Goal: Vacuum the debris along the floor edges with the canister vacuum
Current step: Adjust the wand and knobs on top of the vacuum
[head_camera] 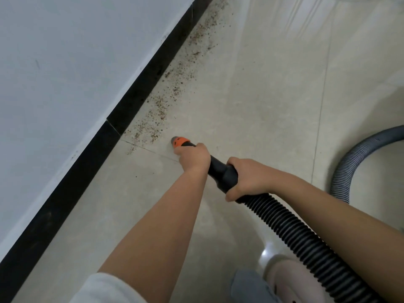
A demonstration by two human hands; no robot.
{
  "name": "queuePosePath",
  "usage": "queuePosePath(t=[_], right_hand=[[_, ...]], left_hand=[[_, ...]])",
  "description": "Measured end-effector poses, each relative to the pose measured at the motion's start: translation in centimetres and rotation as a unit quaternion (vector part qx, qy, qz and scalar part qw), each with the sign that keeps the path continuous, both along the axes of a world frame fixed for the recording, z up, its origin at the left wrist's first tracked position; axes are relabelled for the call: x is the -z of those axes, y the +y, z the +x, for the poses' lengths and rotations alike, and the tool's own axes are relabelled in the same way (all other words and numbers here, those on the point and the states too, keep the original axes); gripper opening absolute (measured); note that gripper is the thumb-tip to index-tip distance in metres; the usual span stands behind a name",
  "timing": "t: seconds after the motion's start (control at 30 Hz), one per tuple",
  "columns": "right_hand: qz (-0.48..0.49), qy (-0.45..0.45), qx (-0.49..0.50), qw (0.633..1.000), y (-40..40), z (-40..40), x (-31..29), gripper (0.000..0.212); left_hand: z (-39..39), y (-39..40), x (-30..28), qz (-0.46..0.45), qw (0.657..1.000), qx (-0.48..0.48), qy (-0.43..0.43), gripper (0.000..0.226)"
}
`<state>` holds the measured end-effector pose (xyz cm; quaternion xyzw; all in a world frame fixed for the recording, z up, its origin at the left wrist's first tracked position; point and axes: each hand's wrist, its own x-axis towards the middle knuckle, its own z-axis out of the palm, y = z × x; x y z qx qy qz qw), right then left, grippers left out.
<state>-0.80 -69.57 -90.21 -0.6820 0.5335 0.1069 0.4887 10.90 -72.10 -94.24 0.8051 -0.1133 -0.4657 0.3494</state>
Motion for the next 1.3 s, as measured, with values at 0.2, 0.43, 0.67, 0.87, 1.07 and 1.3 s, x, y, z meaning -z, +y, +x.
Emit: queuePosePath(t=[0.2,0.43,0.67,0.87,1.07,1.3], right_hand=[[0.028,-0.018,0.024,0.999,0.2,-1.8,-0.4,0.044],[0.083,-0.033,-0.043,0.995,0.3,0.9,-1.3,0.037],[0.088,-0.021,-0.121,0.989,1.4,5.2,-1.5,0.039],[0.102,-0.004,-0.071,0.992,1.2,3.8,-3.0,0.035],[0.097,0.018,0.023,0.995,0.5,-0.6,-5.2,0.031],[0.088,0.004,0.029,0.996,-0.6,0.9,-3.9,0.039]], left_hand=[[-1.6,0.6,-1.0,0.016,1.0,0.016,0.006,0.054],[1.2,2.6,-1.6,0.055,0.994,-0.09,0.012,0.054],[5.2,5.2,-1.9,0.098,0.984,-0.149,-0.009,0.055],[4.3,4.4,-1.6,0.031,0.995,-0.082,0.038,0.048],[-0.7,2.5,-2.9,0.017,0.991,-0.026,0.131,0.051],[0.5,0.7,-1.2,0.003,0.987,-0.093,0.131,0.057]])
